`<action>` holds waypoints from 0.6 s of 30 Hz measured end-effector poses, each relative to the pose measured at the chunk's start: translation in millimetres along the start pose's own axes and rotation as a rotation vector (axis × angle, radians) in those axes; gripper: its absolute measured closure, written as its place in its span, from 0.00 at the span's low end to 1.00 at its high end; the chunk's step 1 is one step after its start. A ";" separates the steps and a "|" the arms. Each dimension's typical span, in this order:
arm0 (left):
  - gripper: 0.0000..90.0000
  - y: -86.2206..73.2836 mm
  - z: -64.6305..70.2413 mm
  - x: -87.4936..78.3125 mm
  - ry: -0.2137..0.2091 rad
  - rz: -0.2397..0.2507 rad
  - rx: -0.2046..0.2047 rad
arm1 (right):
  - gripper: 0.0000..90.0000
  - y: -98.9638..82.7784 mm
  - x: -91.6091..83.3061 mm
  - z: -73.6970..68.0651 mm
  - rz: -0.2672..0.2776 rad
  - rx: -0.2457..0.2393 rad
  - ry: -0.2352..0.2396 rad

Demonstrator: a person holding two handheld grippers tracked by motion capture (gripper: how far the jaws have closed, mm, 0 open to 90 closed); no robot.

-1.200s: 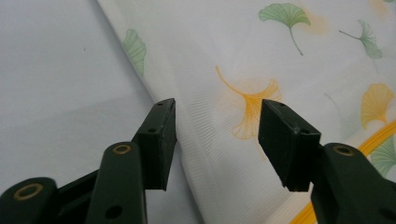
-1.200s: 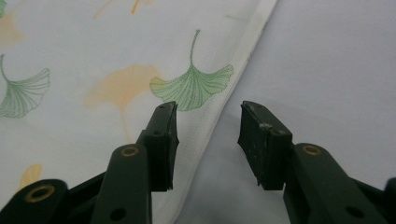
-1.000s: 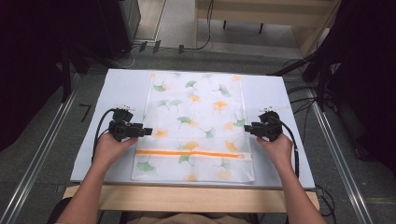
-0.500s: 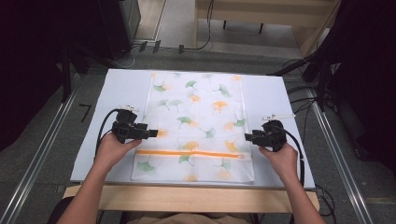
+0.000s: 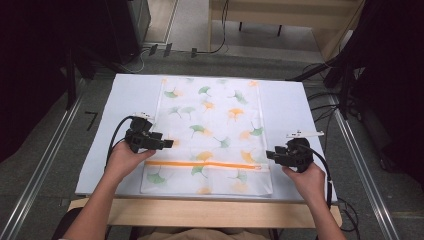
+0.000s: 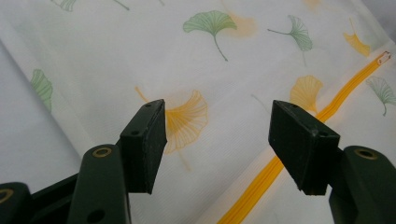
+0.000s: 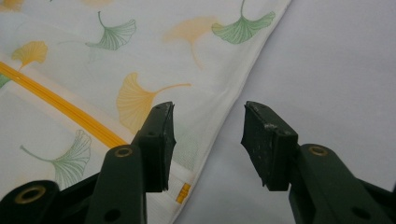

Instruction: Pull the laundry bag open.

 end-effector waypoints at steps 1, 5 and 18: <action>0.42 0.7 0.9 0.8 0.001 -0.003 0.006 | 0.61 -1.0 0.1 -0.3 0.002 -0.002 0.005; 0.42 2.8 5.2 4.6 -0.012 -0.016 0.018 | 0.61 -3.2 -1.4 -2.1 0.003 0.001 0.002; 0.43 11.0 22.5 15.0 -0.032 -0.013 0.072 | 0.60 -16.1 -1.5 -3.7 -0.011 0.029 0.000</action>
Point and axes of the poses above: each handheld gripper's, and its own axes: x roughly forward along the jaws, y roughly out of its top, z roughly to its right, the point moved 2 cm from there along x, roughly forward along the jaws, and after that the axes turned 7 degrees about -x, right-handed, at the moved point
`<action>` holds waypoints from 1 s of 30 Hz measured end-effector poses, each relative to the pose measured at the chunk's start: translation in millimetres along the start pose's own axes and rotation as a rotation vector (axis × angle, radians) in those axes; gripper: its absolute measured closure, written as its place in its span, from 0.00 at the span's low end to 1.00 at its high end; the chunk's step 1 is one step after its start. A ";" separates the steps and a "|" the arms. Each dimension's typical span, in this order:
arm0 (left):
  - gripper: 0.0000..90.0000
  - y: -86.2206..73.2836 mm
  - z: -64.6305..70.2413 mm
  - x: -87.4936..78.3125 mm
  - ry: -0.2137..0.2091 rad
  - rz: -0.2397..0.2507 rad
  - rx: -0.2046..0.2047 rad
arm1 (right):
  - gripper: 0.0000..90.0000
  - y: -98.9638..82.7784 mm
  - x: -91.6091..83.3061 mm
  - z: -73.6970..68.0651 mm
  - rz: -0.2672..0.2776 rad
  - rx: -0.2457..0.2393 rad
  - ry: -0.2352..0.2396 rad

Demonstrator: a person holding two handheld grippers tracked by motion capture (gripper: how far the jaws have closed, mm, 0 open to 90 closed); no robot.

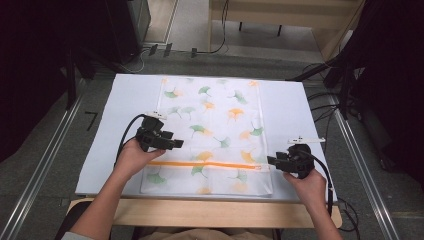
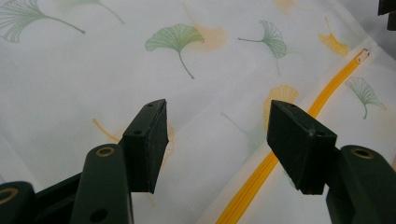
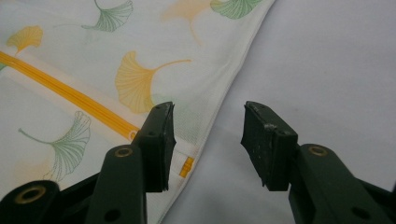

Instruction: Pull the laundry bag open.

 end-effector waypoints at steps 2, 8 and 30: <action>0.43 1.2 0.8 1.3 0.000 -0.001 0.004 | 0.60 -1.6 1.4 -1.2 0.000 0.006 0.009; 0.43 2.5 3.2 4.9 -0.002 -0.008 0.018 | 0.60 -4.7 9.6 -3.2 -0.024 0.006 0.015; 0.43 -0.1 4.0 6.8 0.019 -0.013 0.032 | 0.64 6.6 32.1 -8.3 -0.060 0.021 0.056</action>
Point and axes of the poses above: each handheld gripper's, and its own axes: x roughly forward along the jaws, y roughly out of its top, z roughly to its right, the point moved 2 cm from there along x, roughly forward along the jaws, and after that the axes turned 7 degrees about -x, right-handed, at the moved point
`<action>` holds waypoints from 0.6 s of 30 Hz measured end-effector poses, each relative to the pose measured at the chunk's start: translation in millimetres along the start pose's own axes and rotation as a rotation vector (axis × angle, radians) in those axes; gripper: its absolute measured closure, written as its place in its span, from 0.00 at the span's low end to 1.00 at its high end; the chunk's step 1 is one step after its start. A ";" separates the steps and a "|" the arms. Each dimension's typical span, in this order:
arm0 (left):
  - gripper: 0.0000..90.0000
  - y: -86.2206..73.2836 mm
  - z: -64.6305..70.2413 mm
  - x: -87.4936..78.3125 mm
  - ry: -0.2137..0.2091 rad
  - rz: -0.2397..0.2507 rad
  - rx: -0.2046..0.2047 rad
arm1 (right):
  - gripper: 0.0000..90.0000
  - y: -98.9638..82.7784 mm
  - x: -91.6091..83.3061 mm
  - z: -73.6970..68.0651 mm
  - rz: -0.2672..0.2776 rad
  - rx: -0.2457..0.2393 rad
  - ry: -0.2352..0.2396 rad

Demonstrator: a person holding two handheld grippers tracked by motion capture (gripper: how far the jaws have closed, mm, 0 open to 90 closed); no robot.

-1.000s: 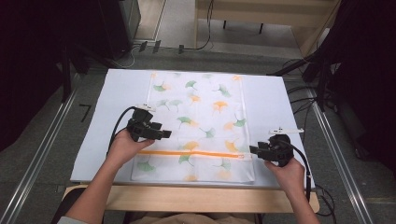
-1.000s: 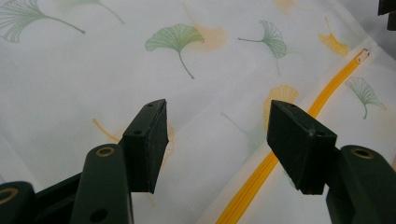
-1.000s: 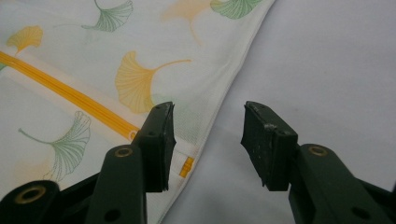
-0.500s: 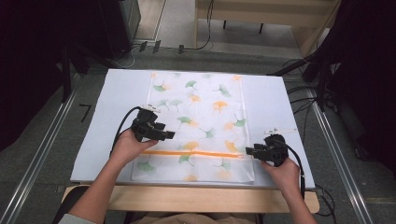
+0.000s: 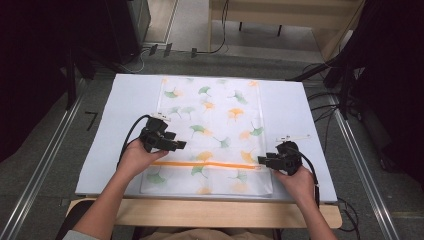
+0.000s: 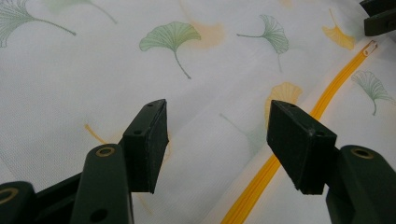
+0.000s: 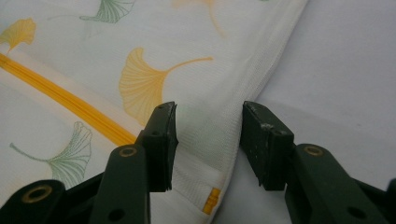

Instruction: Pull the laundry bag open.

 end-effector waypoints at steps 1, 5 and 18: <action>0.43 -0.1 0.2 0.1 0.000 0.000 0.000 | 0.64 0.2 0.1 -0.9 -0.002 -0.006 0.002; 0.43 0.0 0.5 0.3 -0.001 -0.003 0.003 | 0.67 -0.2 -0.5 -4.3 -0.005 -0.009 0.012; 0.43 0.9 3.9 3.2 -0.002 -0.004 0.013 | 0.89 -4.8 -4.6 -10.0 -0.043 -0.031 0.043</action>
Point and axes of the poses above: each handheld gripper's, and its own axes: x roughly forward along the jaws, y roughly out of its top, z roughly to its right, the point moved 2 cm from there along x, roughly forward along the jaws, and after that the axes turned 7 degrees about -x, right-handed, at the moved point
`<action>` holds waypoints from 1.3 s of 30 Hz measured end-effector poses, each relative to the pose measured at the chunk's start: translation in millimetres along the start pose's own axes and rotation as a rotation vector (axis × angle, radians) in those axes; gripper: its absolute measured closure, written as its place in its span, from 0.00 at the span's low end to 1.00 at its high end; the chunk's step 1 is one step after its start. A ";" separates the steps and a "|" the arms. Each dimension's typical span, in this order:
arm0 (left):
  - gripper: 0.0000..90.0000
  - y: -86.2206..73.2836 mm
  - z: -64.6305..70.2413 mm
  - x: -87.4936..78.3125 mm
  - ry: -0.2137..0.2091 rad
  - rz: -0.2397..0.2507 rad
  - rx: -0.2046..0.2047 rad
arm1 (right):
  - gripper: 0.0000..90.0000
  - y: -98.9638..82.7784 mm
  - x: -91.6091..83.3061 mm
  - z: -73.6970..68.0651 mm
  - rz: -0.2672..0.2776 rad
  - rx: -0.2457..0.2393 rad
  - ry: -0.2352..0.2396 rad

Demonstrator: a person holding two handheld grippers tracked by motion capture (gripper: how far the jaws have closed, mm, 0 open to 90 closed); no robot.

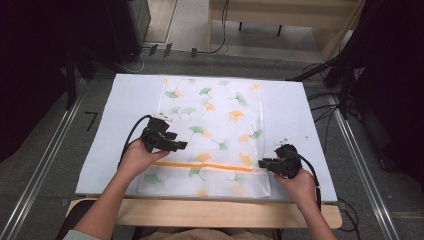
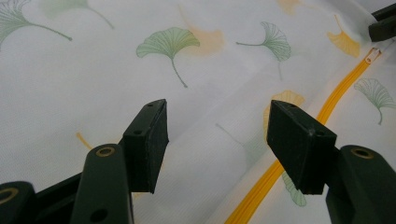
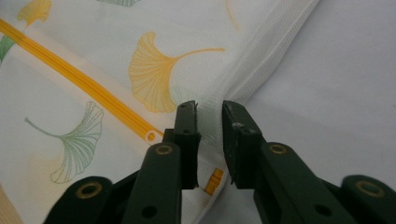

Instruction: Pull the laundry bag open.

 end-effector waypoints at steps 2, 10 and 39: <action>0.44 0.1 1.4 1.3 -0.003 -0.003 0.004 | 0.98 1.2 1.5 -0.7 0.001 -0.014 -0.010; 0.46 1.1 14.5 5.4 -0.045 -0.003 0.034 | 1.00 7.7 -4.6 -3.7 0.048 -0.028 0.016; 0.48 -2.2 47.4 24.3 -0.095 -0.039 0.123 | 0.69 -8.6 -10.8 -5.4 0.000 0.018 -0.036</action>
Point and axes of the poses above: each handheld gripper's, and its own axes: x roughly forward along the jaws, y roughly out of its top, z roughly to its right, the point moved 2 cm from there along x, roughly forward along the jaws, and after that the axes turned 7 degrees about -x, right-handed, at the moved point
